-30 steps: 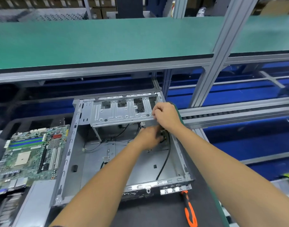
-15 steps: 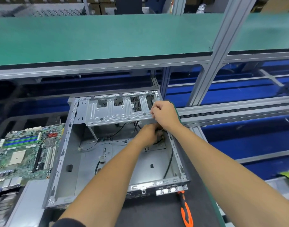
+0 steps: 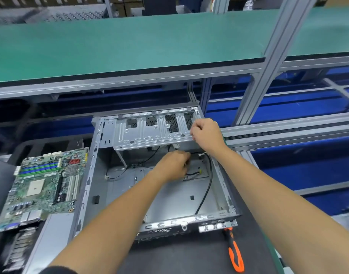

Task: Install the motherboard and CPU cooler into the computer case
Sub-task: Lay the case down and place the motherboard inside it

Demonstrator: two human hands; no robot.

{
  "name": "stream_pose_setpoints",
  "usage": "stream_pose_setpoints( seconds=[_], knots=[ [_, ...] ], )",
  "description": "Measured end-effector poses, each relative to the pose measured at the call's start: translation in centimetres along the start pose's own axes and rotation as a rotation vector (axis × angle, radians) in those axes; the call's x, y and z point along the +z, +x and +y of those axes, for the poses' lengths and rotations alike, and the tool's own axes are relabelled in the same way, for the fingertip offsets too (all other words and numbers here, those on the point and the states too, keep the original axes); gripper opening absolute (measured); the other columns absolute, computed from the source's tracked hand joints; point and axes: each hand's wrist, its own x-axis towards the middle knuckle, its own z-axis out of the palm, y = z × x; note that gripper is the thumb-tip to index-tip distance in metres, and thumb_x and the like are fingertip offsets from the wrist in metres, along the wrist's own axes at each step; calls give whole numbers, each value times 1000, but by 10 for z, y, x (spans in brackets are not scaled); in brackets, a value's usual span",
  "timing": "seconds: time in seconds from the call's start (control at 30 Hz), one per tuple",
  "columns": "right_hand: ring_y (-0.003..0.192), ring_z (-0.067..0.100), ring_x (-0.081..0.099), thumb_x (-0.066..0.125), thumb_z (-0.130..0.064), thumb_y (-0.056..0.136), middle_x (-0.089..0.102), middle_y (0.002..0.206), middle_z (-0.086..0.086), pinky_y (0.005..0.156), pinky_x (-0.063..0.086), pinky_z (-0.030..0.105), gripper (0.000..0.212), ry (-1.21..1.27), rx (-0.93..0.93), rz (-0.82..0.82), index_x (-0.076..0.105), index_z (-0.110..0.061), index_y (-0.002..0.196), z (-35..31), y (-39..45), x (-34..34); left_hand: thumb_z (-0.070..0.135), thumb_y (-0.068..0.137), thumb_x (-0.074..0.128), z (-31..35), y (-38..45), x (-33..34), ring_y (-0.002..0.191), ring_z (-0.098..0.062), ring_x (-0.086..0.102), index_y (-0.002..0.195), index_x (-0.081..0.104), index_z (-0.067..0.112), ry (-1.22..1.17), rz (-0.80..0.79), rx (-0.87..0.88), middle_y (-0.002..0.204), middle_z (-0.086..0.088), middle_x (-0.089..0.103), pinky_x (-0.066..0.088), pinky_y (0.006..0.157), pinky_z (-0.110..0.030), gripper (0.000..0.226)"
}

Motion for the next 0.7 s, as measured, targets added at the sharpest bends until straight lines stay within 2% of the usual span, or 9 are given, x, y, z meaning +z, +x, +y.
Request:
stream_pose_setpoints(
  seconds=[0.1, 0.17, 0.27, 0.33, 0.4, 0.47, 0.53, 0.6, 0.7],
  knots=[
    [56, 17, 51, 45, -5, 82, 66, 69, 13, 55, 43, 27, 20, -9, 9, -3, 61, -4, 69, 1, 1, 1, 45, 92, 52, -13, -12, -6, 88, -24, 58, 95, 63, 15, 226, -141, 46, 93, -4, 67, 34, 76, -32, 31],
    [54, 16, 48, 45, -5, 82, 66, 69, 14, 53, 41, 26, 20, -16, 8, -6, 61, -3, 69, 1, 0, 1, 50, 92, 51, -20, -20, -8, 82, -22, 56, 88, 66, 18, 281, -270, 74, 85, -2, 68, 32, 83, -32, 35],
    [54, 15, 47, 44, -4, 82, 66, 70, 14, 53, 41, 26, 21, -35, 1, -4, 60, -4, 68, 1, 0, 2, 36, 91, 55, -35, -28, -11, 81, -22, 55, 79, 61, 20, 467, -275, 88, 80, -1, 65, 27, 92, -34, 21],
    [54, 15, 47, 45, -5, 82, 66, 71, 12, 52, 40, 27, 20, -63, -2, 4, 59, -6, 68, 0, 0, 3, 22, 89, 55, -46, -32, -15, 89, -24, 58, 88, 64, 17, 633, -245, 4, 89, -3, 68, 29, 89, -35, 10],
    [55, 16, 47, 45, -6, 82, 66, 73, 12, 53, 39, 27, 19, -92, -2, 9, 59, -6, 69, 0, 0, 4, 11, 86, 55, -58, -39, -17, 95, -23, 61, 96, 64, 18, 731, -240, -140, 96, -2, 68, 33, 93, -35, 15],
    [56, 16, 47, 45, -5, 82, 66, 74, 13, 53, 39, 27, 19, -112, -11, 8, 59, -6, 69, 0, -1, 5, 4, 82, 56, -69, -47, -17, 93, -22, 63, 99, 64, 18, 756, -215, -247, 94, 0, 69, 36, 97, -36, 24],
    [55, 16, 46, 45, -4, 83, 65, 74, 13, 52, 40, 27, 19, -121, -18, 6, 59, -5, 70, -1, -2, 5, 2, 79, 56, -76, -51, -14, 94, -23, 62, 107, 61, 16, 756, -152, -311, 93, 0, 68, 37, 96, -37, 31],
    [56, 17, 46, 44, -3, 83, 64, 71, 14, 52, 40, 28, 20, -140, -36, 2, 60, -2, 71, -5, -4, 3, 3, 81, 58, -81, -50, -13, 104, -25, 58, 120, 54, 13, 732, -124, -368, 101, -2, 68, 37, 96, -36, 41],
    [56, 20, 46, 47, -2, 81, 58, 60, 8, 51, 38, 27, 17, -299, -225, 1, 55, -4, 66, -15, -15, 3, 3, 84, 55, -89, -48, -14, 113, -25, 55, 128, 47, 11, 667, -140, -422, 111, -3, 67, 35, 98, -34, 45]
  ],
)
